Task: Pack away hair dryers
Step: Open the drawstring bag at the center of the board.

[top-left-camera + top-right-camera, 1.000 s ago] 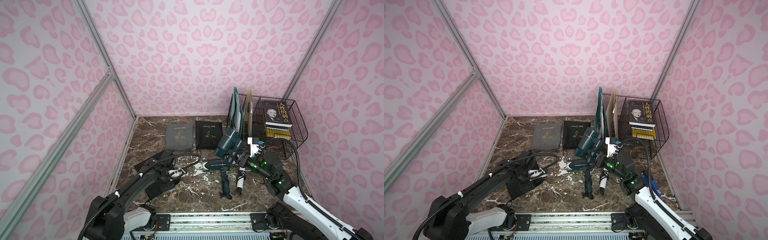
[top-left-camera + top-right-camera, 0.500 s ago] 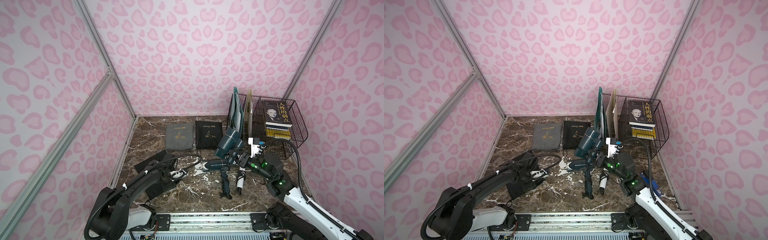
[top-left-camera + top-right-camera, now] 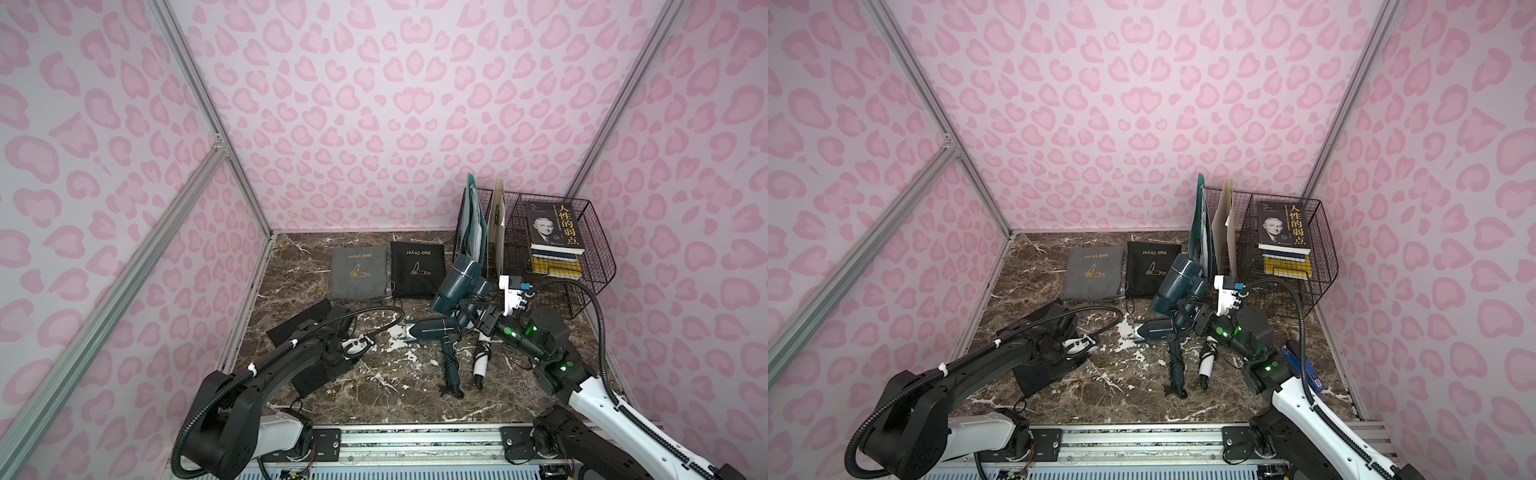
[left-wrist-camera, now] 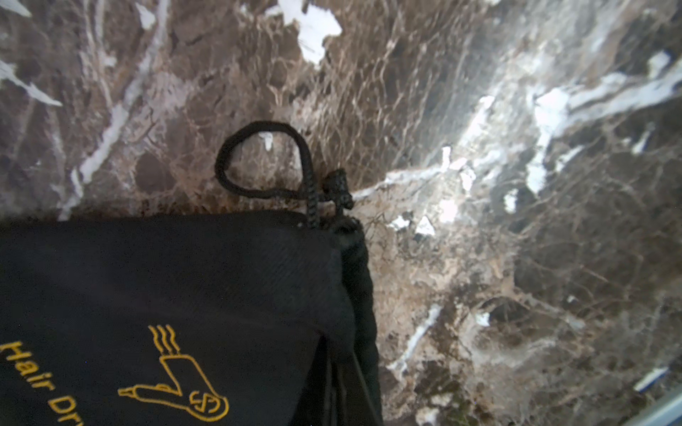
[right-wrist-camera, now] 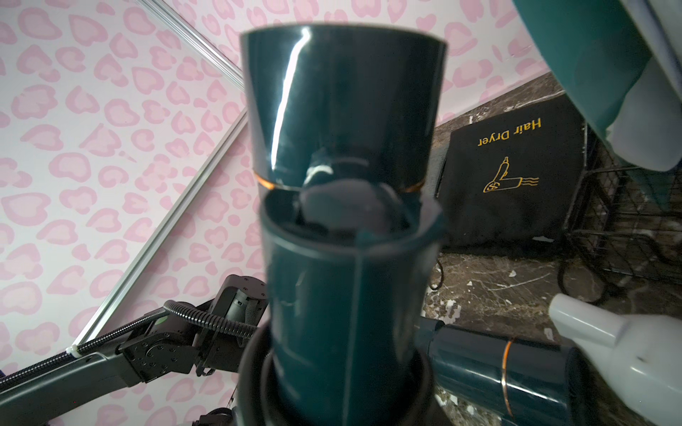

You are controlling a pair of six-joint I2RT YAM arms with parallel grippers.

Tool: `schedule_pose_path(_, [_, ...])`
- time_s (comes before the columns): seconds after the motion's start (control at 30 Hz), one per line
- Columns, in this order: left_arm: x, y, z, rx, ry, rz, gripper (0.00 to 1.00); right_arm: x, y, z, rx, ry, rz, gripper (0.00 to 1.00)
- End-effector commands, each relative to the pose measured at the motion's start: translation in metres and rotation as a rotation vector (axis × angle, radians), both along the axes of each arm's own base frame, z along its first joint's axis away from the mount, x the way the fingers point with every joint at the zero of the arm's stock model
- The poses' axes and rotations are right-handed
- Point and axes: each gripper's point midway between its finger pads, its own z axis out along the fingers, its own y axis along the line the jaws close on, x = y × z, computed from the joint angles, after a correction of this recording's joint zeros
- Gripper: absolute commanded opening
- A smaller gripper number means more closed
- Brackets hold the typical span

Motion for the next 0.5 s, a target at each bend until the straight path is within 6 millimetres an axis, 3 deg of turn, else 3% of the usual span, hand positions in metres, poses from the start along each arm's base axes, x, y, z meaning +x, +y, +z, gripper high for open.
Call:
schedule_pose_path(0.0, [0.006,-0.002,0.003,-0.004,-0.016,0.016,0.02,0.001,-0.001,0.014,0.011,-0.055,-0.005,0.00])
schedule_pose_path(0.2, [0.016,-0.005,0.025,-0.015,-0.051,0.039,0.02,0.000,-0.003,0.008,-0.036,-0.033,-0.007,0.00])
schedule_pose_path(0.47, [0.038,-0.012,0.093,-0.065,-0.153,0.121,0.02,-0.007,0.000,0.009,-0.091,-0.019,0.034,0.00])
